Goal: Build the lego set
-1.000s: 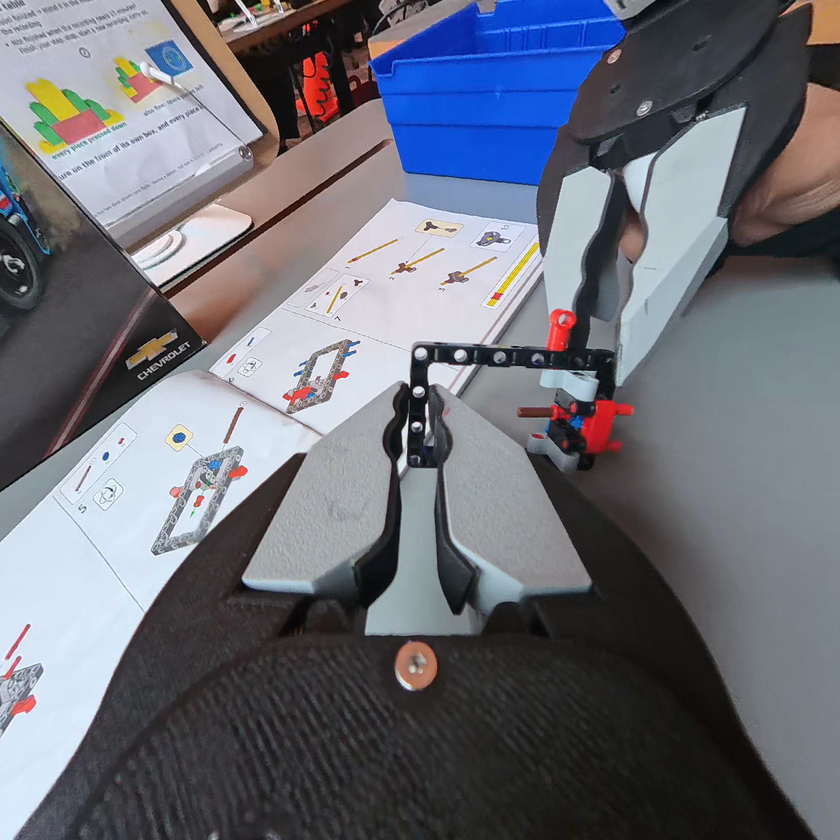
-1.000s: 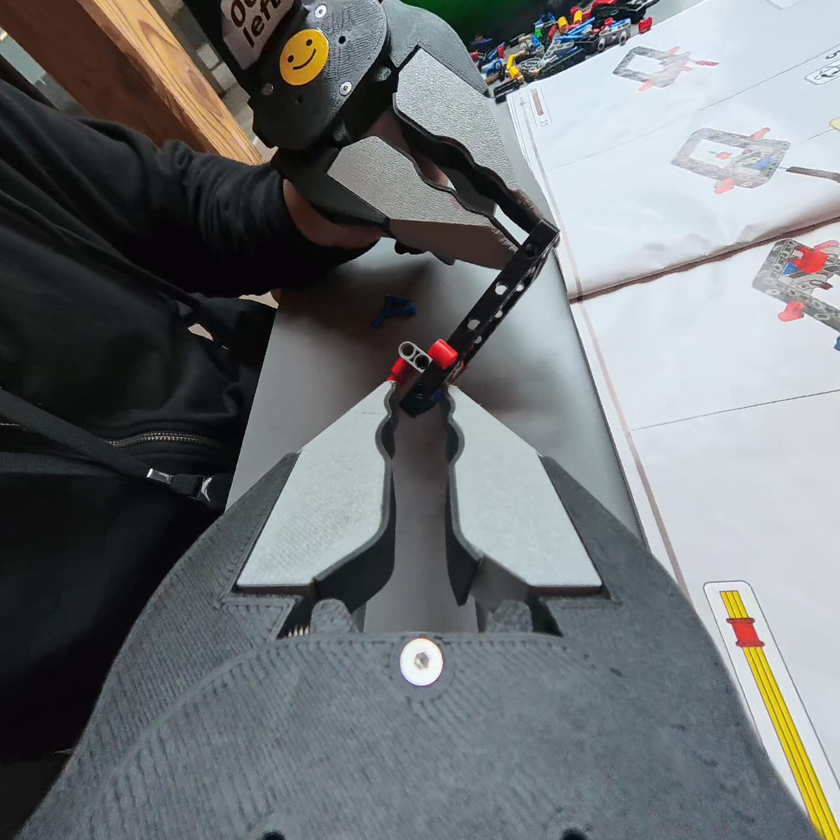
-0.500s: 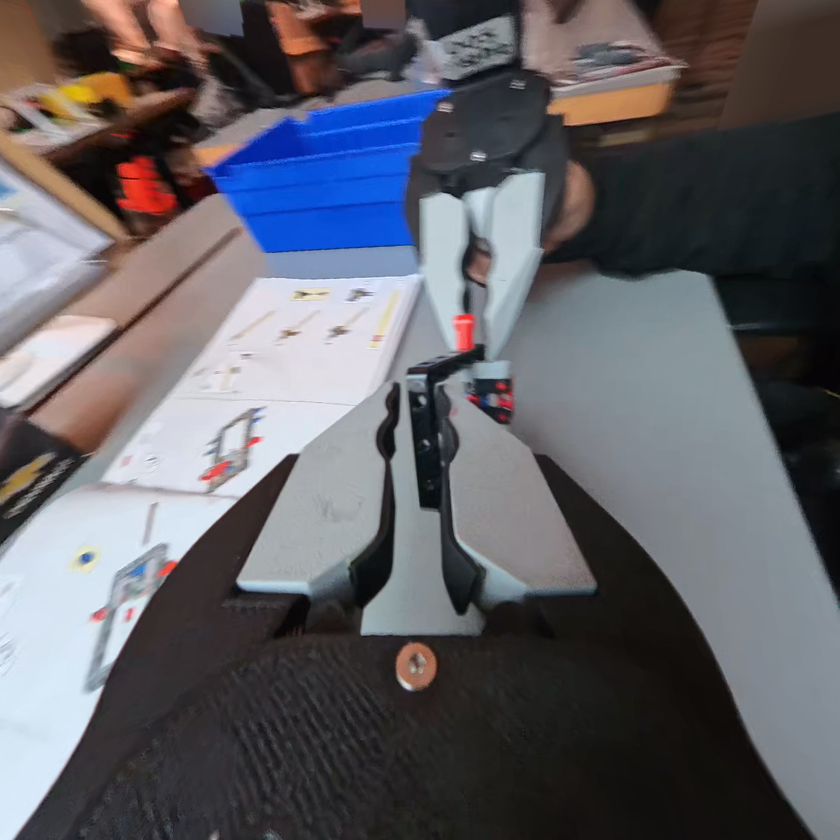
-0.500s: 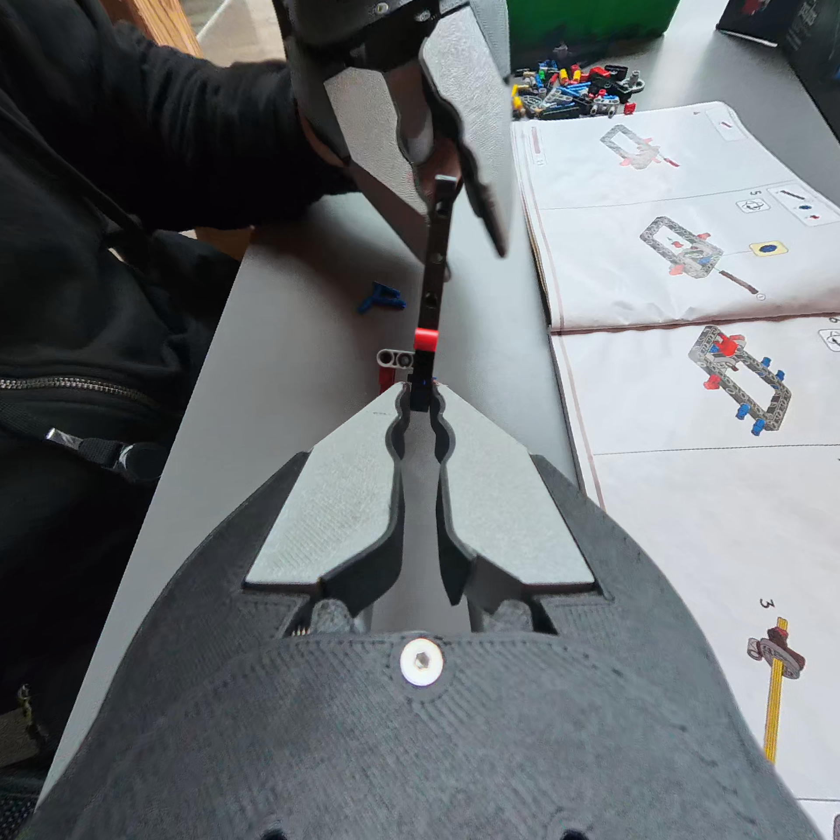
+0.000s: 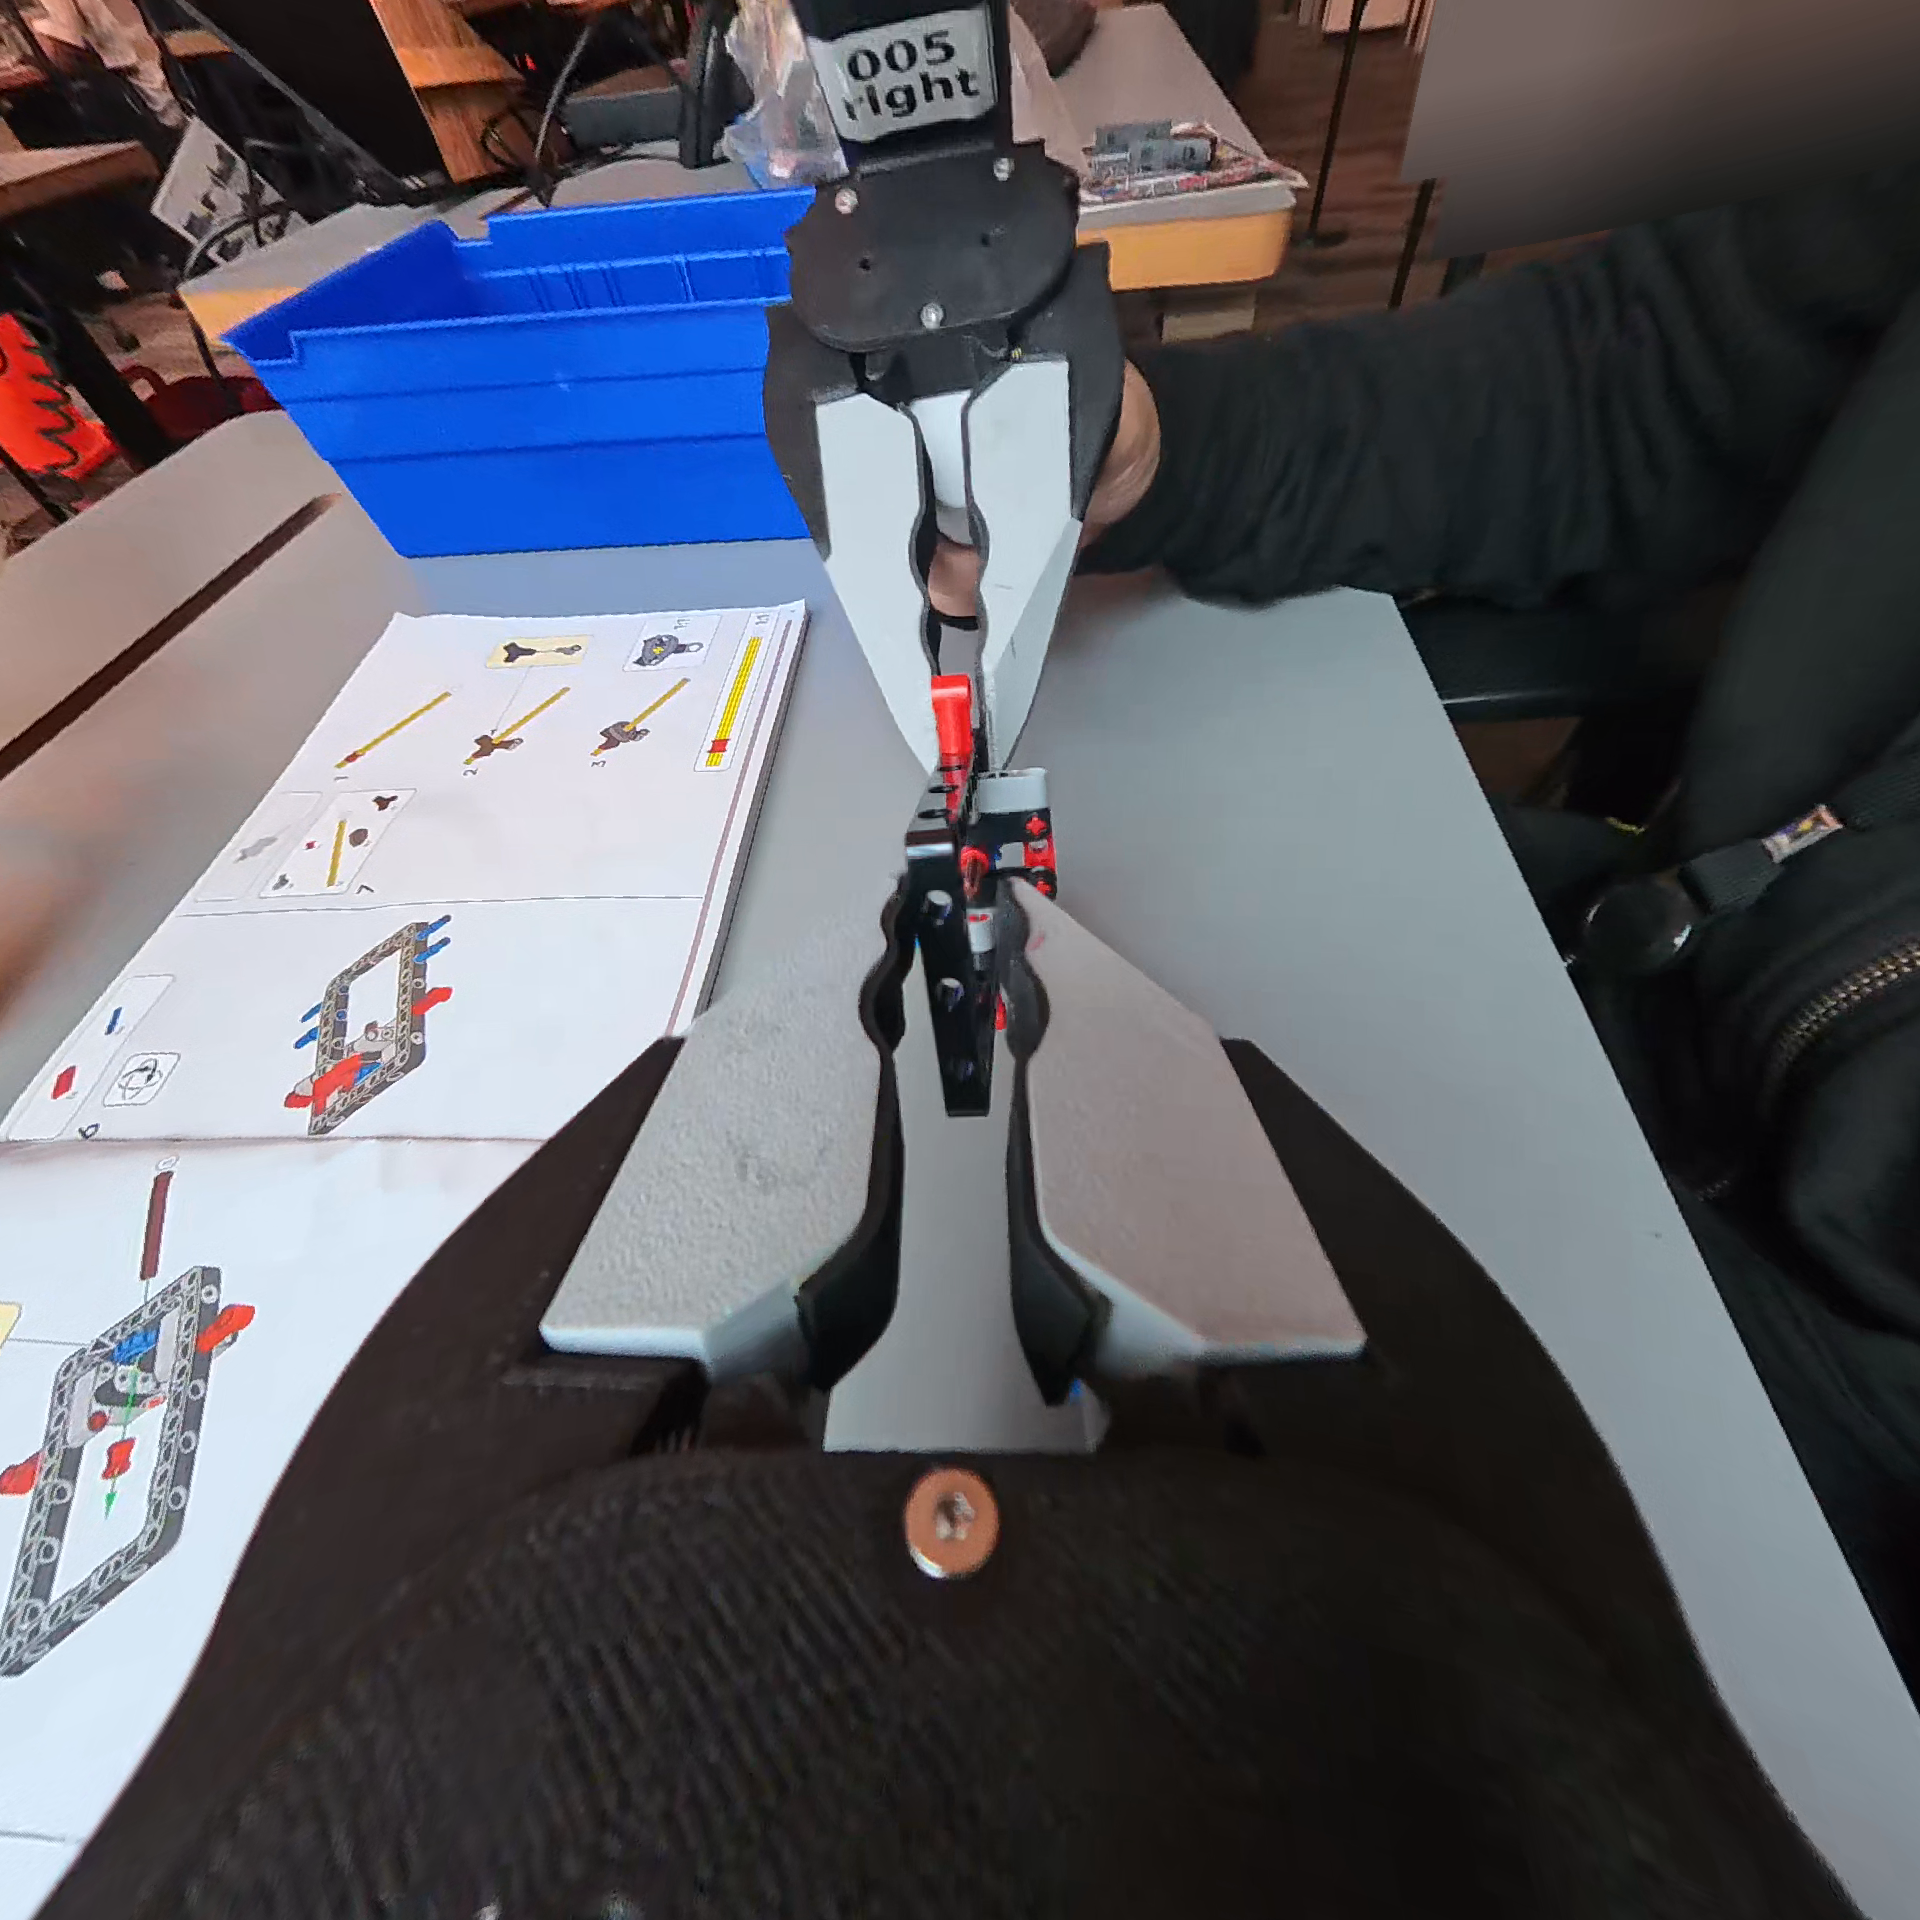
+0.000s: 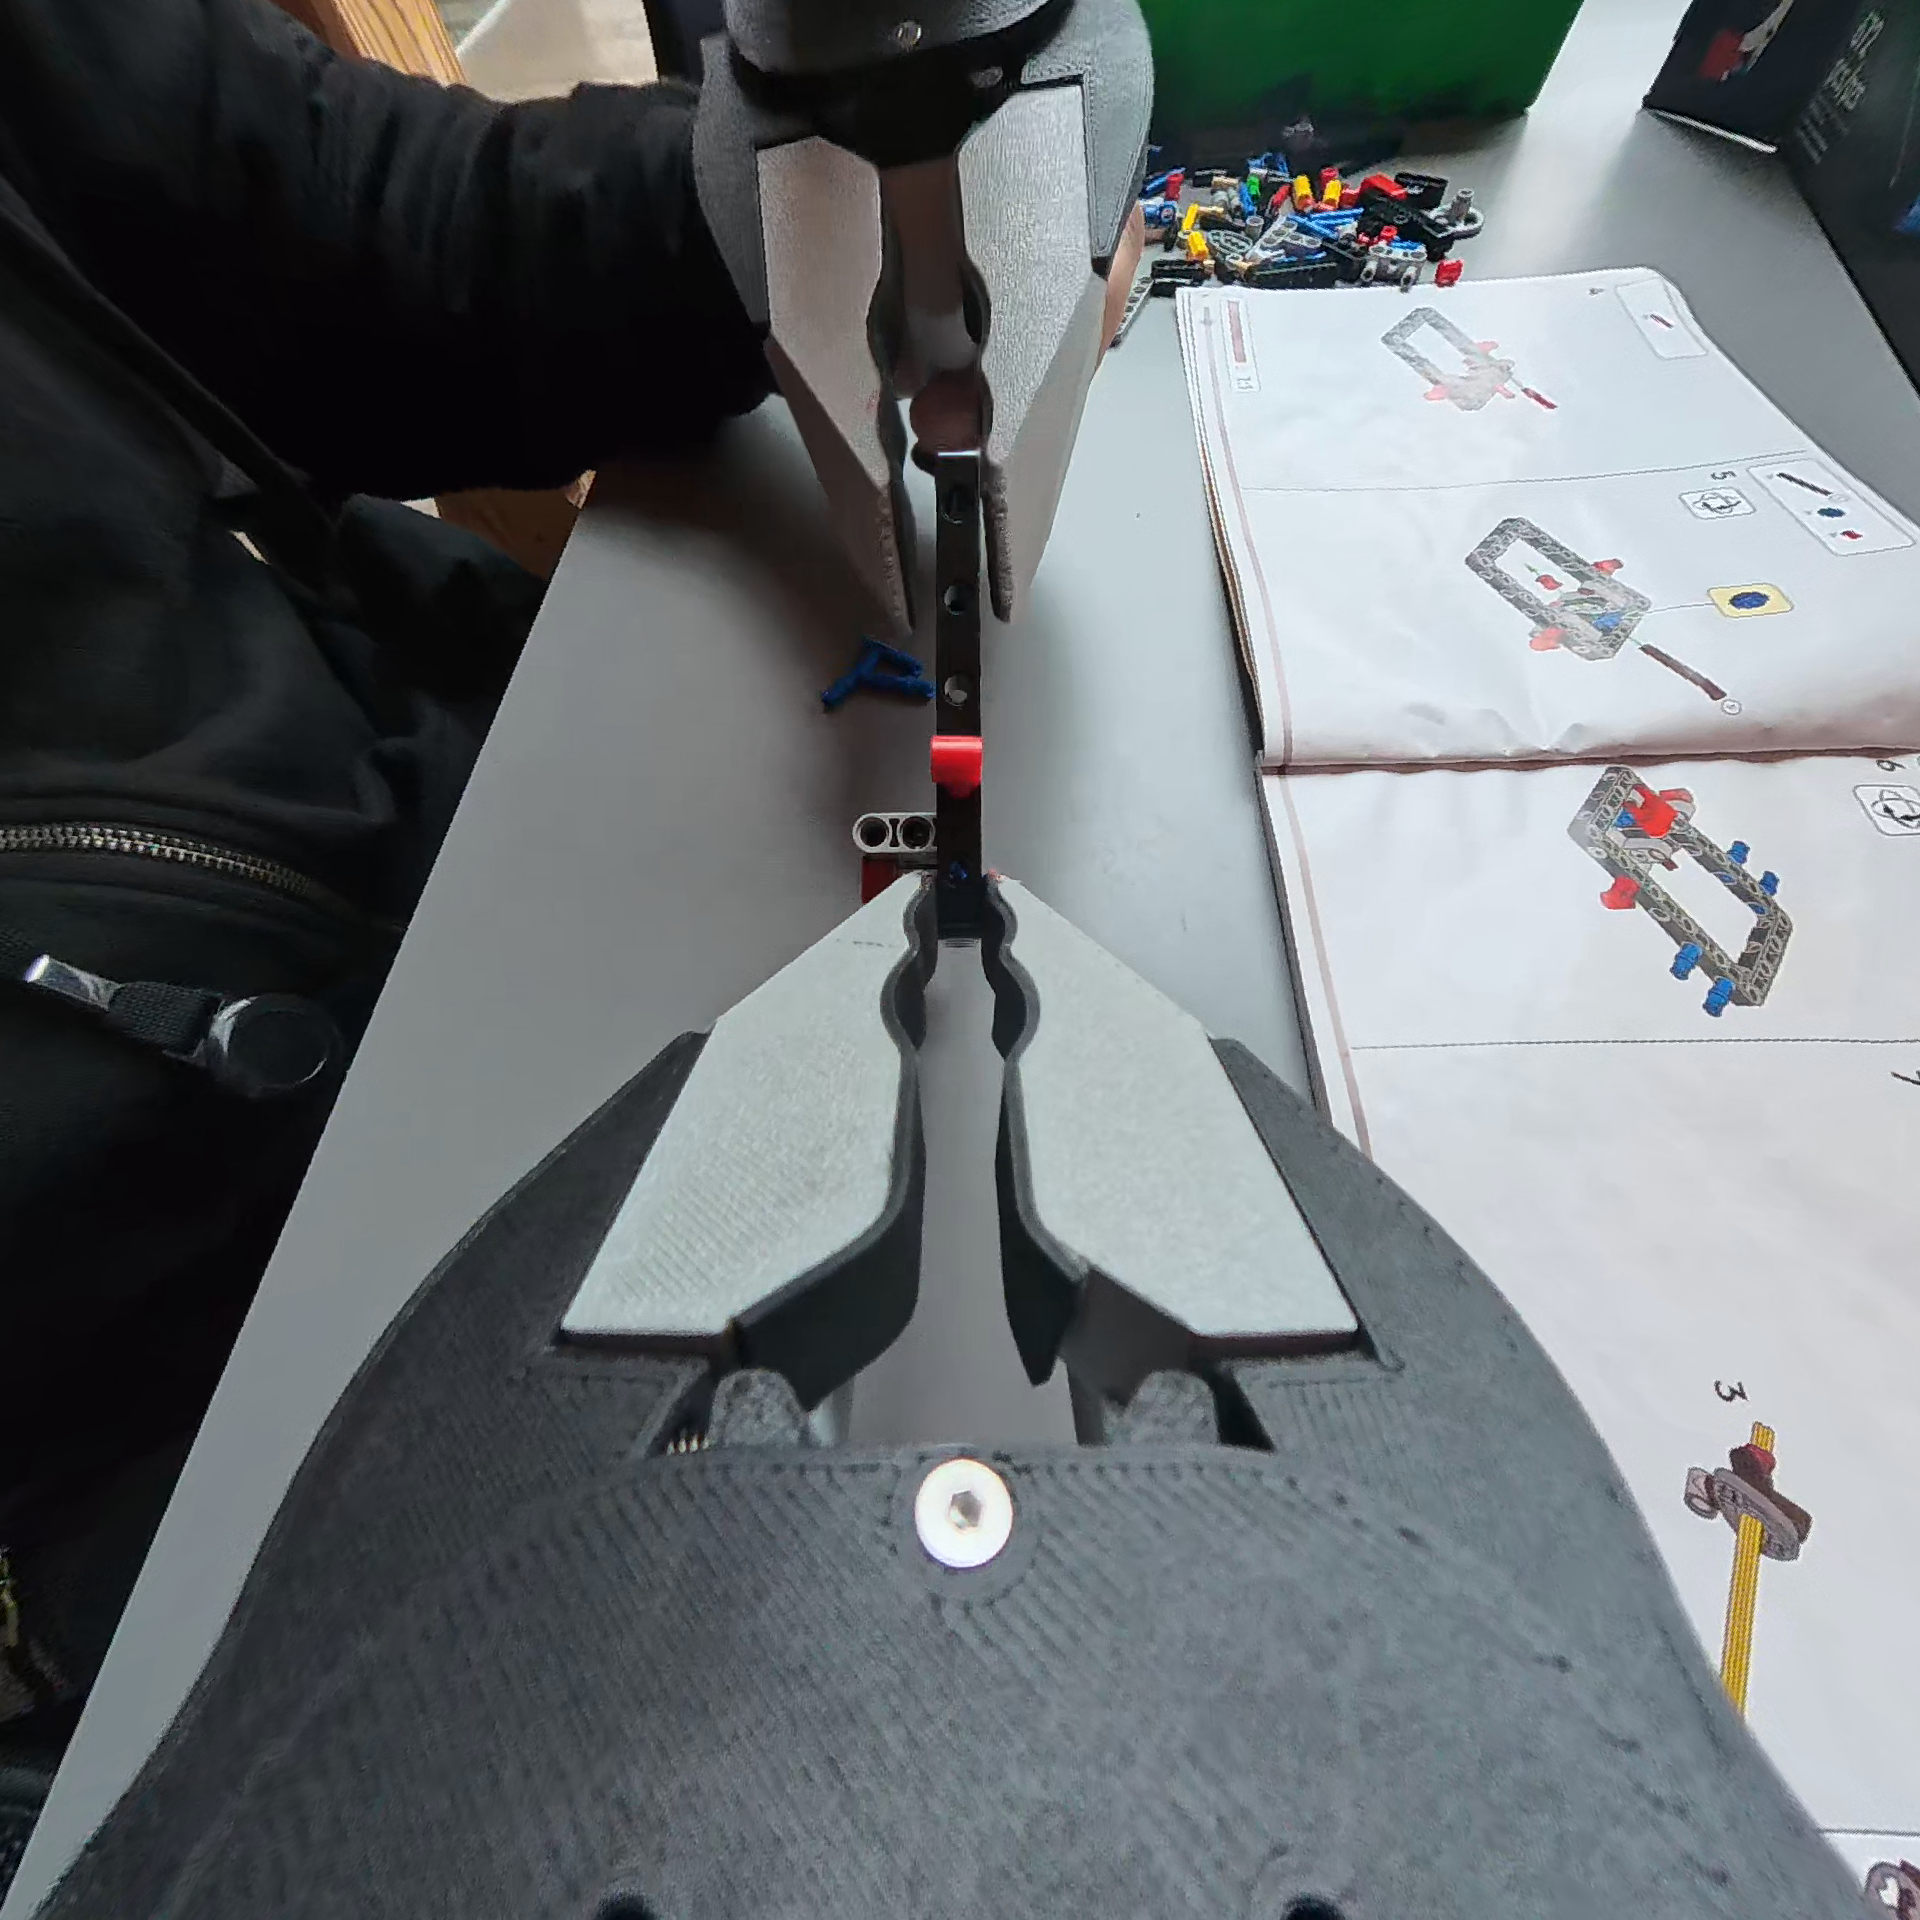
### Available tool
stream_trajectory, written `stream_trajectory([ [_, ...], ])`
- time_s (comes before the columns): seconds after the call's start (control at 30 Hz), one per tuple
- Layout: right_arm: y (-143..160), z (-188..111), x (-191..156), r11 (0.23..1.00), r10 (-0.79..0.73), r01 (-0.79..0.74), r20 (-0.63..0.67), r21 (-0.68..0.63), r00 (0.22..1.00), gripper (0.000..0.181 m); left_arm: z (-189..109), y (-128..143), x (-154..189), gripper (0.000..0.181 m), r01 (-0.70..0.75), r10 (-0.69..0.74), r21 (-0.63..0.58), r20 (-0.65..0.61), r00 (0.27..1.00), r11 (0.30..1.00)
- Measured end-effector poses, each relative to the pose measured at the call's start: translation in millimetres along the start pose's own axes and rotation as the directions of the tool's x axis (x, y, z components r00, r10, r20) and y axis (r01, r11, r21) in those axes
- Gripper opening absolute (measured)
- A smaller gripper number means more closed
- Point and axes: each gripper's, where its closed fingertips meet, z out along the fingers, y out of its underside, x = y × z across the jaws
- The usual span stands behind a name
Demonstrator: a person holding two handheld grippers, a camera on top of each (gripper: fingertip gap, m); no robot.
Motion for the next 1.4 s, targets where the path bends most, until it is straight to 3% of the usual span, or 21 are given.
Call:
stream_trajectory([
  [0.33, 3.7, 8.8, 1.4, 1.000, 0.005, -0.005, 0.010, 0.004, 1.000, 0.005, -5.0, -5.2, -3.9, 0.006, 0.082, -0.079, 0.121, -0.027, 0.997, 0.989],
  [0.43, 7.3, 12.8, 0.6, 1.000, 0.021, -0.021, 0.032, -0.007, 0.999, 0.005, -4.6, -5.2, -3.3, 0.006, 0.075, -0.071, 0.117, -0.032, 0.997, 0.990],
  [0.6, 14.7, 16.3, -5.2, 0.998, -0.022, 0.024, 0.055, -0.054, 0.998, 0.009, -4.2, 6.8, 3.0, 0.005, -0.061, 0.062, 0.055, -0.021, 0.998, 0.997],
  [0.8, 24.6, -5.8, 15.9, 0.998, 0.011, -0.012, -0.009, -0.068, 1.000, 0.018, -10.6, 11.5, -2.9, 0.005, -0.038, 0.038, 0.047, -0.018, 0.999, 0.998],
  [1.0, 42.6, 1.5, 20.8, 0.987, 0.077, -0.075, 0.006, -0.139, 0.997, 0.025, -8.9, 4.2, -8.7, 0.005, -0.048, 0.046, 0.069, 0.036, 0.998, 0.996],
  [1.13, 57.2, 14.6, 29.5, 0.971, 0.042, -0.057, -0.072, -0.231, 0.997, 0.019, -7.3, -1.4, -8.9, 0.006, -0.037, 0.035, 0.081, 0.026, 0.999, 0.996],
  [1.27, 56.7, 18.3, 27.3, 0.971, 0.033, -0.048, -0.064, -0.234, 0.997, 0.001, -3.9, -3.8, -11.9, 0.005, -0.040, 0.039, 0.069, 0.027, 0.999, 0.997],
  [1.4, 57.4, 14.6, 26.7, 0.970, 0.072, -0.081, -0.051, -0.230, 0.996, 0.001, 5.0, -5.5, -10.4, 0.006, 0.003, -0.003, -0.022, -0.019, 1.000, 1.000],
])
